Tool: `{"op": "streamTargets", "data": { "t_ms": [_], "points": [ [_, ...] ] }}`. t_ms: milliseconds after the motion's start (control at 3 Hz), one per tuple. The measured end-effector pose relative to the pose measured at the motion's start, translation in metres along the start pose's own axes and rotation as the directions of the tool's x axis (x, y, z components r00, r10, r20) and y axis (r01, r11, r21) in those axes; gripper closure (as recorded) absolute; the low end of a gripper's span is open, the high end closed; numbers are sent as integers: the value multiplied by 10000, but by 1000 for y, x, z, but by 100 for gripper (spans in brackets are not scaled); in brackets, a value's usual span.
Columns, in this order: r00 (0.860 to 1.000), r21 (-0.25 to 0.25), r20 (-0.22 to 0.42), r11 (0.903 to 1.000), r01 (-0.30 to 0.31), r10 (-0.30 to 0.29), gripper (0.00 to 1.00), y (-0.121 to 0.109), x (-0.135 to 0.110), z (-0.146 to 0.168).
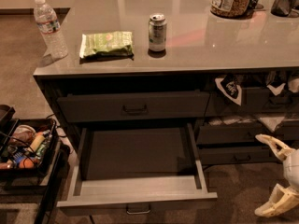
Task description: Close middle drawer
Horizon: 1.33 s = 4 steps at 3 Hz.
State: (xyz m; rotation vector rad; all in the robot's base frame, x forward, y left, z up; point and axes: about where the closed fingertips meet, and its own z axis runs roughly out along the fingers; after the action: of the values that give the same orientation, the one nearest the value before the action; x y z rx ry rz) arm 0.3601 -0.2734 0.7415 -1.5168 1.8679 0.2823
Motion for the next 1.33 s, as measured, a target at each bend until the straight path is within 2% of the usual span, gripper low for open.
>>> {"op": "streamTargets", "data": {
  "t_ms": [333, 667, 1000, 1333],
  "points": [
    [9999, -306, 102, 9994, 140, -137, 0, 1, 5, -6],
    [9932, -1359, 740, 9858, 988, -893, 0, 21, 8, 34],
    [9753, -1809, 1680, 9681, 1734, -1433, 0, 47, 13, 71],
    [9478, -1225, 2620, 9680, 2191, -1814, 0, 77, 12, 104]
  ]
}}
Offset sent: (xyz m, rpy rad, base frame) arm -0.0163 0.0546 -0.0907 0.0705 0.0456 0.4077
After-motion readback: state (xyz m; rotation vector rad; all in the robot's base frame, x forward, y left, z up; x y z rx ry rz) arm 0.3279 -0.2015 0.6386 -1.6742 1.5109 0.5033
